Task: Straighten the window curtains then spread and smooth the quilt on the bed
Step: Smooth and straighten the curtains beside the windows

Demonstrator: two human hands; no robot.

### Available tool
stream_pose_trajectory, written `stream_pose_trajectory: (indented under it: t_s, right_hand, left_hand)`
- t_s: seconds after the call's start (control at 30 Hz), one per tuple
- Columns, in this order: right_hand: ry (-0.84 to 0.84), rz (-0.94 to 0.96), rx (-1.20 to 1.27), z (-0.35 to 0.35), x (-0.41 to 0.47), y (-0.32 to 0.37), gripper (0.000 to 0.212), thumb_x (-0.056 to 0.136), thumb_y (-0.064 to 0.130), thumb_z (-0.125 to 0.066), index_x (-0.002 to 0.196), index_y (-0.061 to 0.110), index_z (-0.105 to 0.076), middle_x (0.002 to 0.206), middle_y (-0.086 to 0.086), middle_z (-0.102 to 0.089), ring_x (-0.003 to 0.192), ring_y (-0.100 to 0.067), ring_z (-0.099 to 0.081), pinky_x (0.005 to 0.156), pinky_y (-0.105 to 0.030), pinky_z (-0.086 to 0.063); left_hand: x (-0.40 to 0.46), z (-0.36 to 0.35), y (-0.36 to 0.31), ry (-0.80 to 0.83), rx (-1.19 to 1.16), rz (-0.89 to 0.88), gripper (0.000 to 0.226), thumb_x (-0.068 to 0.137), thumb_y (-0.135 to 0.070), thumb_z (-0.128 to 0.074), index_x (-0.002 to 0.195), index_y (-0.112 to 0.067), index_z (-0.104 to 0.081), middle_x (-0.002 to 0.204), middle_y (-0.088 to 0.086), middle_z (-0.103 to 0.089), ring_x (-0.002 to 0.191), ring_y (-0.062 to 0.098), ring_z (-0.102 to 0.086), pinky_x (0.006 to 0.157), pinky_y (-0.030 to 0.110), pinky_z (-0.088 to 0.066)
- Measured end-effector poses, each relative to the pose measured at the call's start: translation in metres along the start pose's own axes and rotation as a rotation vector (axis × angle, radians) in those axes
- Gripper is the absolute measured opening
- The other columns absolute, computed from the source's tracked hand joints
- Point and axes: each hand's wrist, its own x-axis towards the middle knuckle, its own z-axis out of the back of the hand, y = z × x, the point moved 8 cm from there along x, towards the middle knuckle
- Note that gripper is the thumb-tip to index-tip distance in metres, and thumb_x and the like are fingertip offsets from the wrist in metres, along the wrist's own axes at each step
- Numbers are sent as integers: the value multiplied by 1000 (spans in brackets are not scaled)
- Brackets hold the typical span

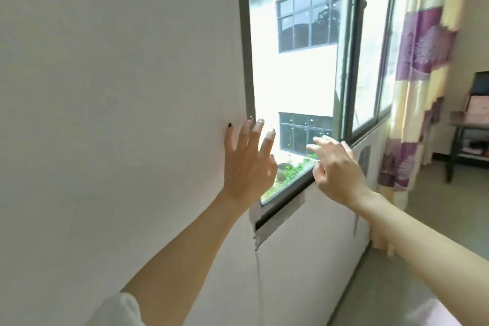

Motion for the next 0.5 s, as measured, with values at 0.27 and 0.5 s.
stream_pose_trajectory:
  t_s: [0.27, 0.5]
  right_hand:
    - [49, -273, -234, 5, 22, -195, 46, 87, 10, -46, 133, 13, -46, 145, -5, -40, 137, -19, -30, 115, -40, -19]
    - [37, -391, -365, 13, 80, -331, 50, 92, 17, -39, 141, 17, -33, 150, -2, -32, 140, -17, -22, 117, -38, -17]
  left_hand:
    - [106, -141, -125, 98, -372, -88, 54, 75, -22, -66, 127, -13, -55, 138, 16, -51, 131, 34, -44, 105, 52, -35]
    - [219, -260, -223, 119, -536, -184, 56, 83, -23, -54, 137, -16, -42, 149, 11, -36, 141, 29, -26, 109, 45, -28]
